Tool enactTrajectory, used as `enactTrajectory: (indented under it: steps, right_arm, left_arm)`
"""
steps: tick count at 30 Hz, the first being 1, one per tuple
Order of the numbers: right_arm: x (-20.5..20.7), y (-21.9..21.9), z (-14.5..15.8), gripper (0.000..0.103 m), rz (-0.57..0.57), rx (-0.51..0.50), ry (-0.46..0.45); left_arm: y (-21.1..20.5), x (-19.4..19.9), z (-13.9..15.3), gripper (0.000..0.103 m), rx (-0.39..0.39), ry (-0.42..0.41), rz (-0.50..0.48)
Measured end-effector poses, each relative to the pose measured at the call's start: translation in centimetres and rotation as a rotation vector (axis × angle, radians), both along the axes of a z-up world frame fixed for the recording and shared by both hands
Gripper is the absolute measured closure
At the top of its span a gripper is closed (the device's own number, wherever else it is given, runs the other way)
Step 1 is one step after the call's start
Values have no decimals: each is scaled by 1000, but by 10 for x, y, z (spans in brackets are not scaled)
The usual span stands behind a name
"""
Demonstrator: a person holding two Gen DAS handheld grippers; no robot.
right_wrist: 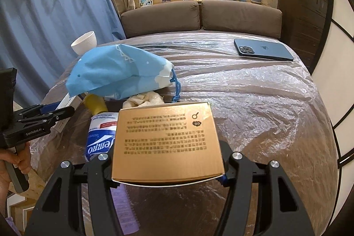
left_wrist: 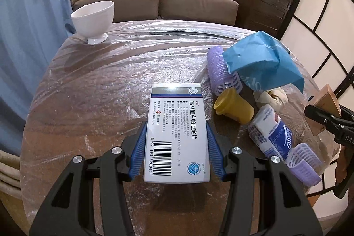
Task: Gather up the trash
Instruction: 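Carry the white medicine box with the left tool while the right tool carries the tan box toward the bin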
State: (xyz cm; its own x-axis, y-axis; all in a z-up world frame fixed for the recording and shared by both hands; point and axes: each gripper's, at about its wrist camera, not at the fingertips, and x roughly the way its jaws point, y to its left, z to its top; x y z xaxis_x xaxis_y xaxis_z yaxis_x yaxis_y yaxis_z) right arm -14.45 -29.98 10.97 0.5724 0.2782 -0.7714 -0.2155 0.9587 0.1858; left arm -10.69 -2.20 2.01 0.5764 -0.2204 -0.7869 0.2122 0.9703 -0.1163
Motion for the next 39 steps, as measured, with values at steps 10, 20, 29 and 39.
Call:
enactTrajectory:
  steps: [10,20,29,39]
  right_arm:
    - [-12,0,7,44,-9,19,-2]
    - [-34,5,17,44,7,38,-10]
    - [-56,14,30,44,53,56,-25]
    - [-75,22,30,44,97,53,-8]
  left_arm:
    - [0,-16,8,51,-28,-14,-4]
    - [-4,-36,17,51,-32,-32,-28]
    - [-6,-57,22,51,-34,-41,-41]
    - [-7,-74,25,51,-40,-46,-38]
